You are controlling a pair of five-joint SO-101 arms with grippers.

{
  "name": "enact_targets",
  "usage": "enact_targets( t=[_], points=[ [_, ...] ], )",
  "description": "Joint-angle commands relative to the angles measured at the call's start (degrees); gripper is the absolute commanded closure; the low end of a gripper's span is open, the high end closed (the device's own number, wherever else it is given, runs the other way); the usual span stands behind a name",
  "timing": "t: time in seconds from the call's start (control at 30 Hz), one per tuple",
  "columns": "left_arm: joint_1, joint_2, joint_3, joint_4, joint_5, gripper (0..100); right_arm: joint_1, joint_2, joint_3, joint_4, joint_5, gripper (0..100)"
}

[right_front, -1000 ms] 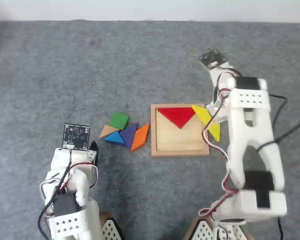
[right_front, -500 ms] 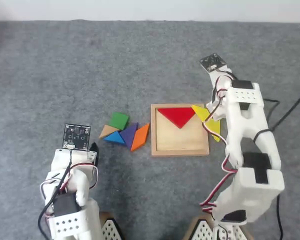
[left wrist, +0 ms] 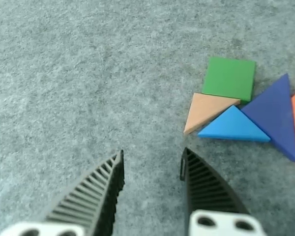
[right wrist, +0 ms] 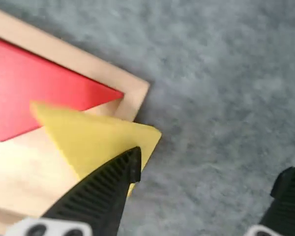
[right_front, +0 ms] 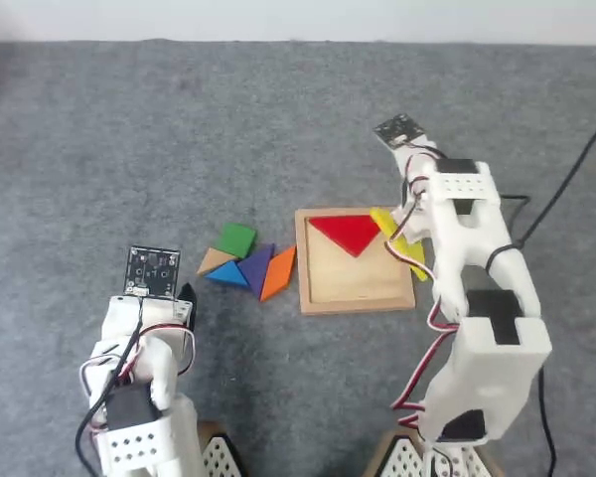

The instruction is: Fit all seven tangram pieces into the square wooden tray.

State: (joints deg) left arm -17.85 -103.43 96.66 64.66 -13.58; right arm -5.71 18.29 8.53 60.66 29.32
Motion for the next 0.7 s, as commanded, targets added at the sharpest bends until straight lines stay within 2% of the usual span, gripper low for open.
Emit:
enact_targets(
  t=[0.0, 0.27, 0.67],
  points=[
    [0.0, -0.62, -0.22, 0.18, -0.62, 82, -4.26, -4.18, -1.05, 2.51, -1.67, 56.3],
    [0.0, -0.62, -0.22, 0.26, -0.7, 82, -11.12, -2.24, 4.04, 3.03, -1.67, 56.3],
    [0.0, -0.62, -0.22, 0.09, -0.7, 82, -11.21, -10.07, 4.92, 10.42, -2.11, 56.3]
  ],
)
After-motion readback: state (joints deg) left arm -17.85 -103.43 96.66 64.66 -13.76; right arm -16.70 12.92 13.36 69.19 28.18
